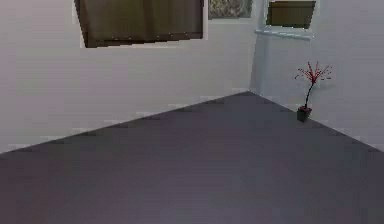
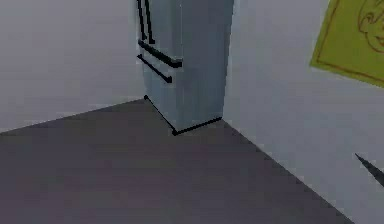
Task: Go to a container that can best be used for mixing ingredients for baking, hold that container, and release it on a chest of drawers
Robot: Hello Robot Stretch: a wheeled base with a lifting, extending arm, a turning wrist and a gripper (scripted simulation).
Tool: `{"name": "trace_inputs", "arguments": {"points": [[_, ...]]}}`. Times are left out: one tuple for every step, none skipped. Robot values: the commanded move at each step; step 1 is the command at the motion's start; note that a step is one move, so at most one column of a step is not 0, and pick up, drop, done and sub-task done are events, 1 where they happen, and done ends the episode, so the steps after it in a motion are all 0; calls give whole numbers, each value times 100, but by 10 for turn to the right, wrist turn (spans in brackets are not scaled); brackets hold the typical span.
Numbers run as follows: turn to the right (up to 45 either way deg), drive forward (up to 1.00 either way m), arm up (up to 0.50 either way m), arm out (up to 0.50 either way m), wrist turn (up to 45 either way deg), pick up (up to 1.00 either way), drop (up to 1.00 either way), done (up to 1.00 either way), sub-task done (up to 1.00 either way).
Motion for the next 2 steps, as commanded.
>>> {"name": "trace_inputs", "arguments": {"points": [[450, 0, 0, 0, 0, 0, 0, 0, 0], [60, 0, 0, 0, 0, 0, 0, 0, 0]]}}
